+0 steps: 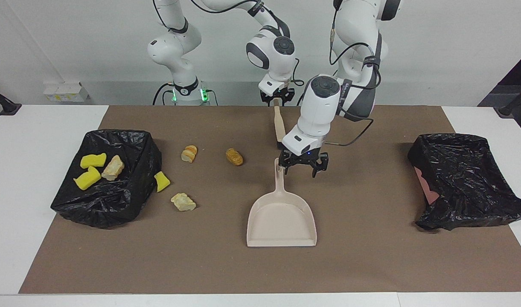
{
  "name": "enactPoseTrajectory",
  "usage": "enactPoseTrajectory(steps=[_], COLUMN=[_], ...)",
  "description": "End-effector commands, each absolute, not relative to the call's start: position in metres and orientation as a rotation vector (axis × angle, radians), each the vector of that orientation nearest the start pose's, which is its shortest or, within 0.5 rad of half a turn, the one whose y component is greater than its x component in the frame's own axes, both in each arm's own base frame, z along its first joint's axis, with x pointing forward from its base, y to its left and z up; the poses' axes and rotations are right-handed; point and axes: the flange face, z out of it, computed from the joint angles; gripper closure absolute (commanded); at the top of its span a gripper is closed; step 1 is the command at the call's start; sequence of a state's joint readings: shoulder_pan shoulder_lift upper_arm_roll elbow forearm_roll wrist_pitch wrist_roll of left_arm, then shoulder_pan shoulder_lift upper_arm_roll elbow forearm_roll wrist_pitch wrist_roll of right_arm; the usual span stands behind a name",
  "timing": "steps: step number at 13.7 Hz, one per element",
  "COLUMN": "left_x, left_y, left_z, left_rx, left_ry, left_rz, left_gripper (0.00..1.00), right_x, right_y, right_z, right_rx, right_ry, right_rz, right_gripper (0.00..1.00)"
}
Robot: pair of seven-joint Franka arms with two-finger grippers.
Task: Sweep and dump trash in bin
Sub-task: 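Withdraw the right gripper while the left gripper reaches the dustpan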
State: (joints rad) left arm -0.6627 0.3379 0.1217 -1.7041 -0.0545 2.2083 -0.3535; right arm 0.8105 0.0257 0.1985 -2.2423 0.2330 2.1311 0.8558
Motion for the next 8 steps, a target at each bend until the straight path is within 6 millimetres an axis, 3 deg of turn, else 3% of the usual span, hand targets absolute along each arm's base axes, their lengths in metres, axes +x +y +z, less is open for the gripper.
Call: enactPoseTrajectory(steps=[1,3,6,7,8], left_x=[0.57,0.571,0.57,0.563,0.559], left_y=[-0.362,-0.365,-0.391,-0.402,-0.405], left_z=[0.403,0.394,0.363,0.356,0.352], left_rx=[-3.213,-3.209,-3.222,-3.22,-3.217], left_ry=[0.269,0.274,0.211,0.226,0.239], left_rz=[-0.285,-0.275,-0.306,-0.295,-0.281], left_gripper=[0.0,0.0,0.0,0.0,0.0], right_x=[0.259,0.259,0.264,0.265,0.267], right_y=[0.44,0.443,0.442,0.441,0.439], right_z=[0.342,0.334,0.332,0.332,0.33], right_rx=[-3.083,-3.081,-3.077,-3.078,-3.079], right_ry=[0.019,0.028,0.027,0.031,0.039], right_rz=[0.371,0.369,0.368,0.37,0.373], right_gripper=[0.38,0.39,0.45,0.5,0.62])
